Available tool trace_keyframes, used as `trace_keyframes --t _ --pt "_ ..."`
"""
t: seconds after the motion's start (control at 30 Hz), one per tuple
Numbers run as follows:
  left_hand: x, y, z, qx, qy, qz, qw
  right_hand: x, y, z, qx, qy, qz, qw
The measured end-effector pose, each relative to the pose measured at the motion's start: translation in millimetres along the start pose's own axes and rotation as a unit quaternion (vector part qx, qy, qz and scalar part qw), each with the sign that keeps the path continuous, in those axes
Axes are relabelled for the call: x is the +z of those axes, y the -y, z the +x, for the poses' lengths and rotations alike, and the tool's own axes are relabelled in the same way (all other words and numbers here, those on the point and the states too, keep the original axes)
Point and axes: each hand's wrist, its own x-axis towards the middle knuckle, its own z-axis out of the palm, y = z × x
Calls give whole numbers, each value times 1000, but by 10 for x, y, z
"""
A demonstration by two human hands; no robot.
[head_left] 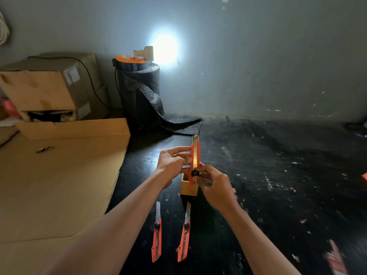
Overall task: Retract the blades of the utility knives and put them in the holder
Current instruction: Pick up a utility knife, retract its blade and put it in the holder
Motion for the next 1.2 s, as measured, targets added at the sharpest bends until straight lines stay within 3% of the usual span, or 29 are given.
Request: trace_keyframes --t 0.43,0.63,0.8,1.0,1.2 --pt "-6 9 50 24 7 -6 1000 38 71 47 0 -45 -8 999" --pt "-24 -10 72 29 0 -10 1000 13 48 35 -37 -10 -16 999" --pt "2 -1 72 32 3 -9 999 7 89 66 2 -49 -2 999" --pt "-8 -5 66 33 0 -16 999 -20 57 54 -26 -14 -10 1000" --pt "9 21 48 34 2 -10 999 0 64 60 2 -54 12 998"
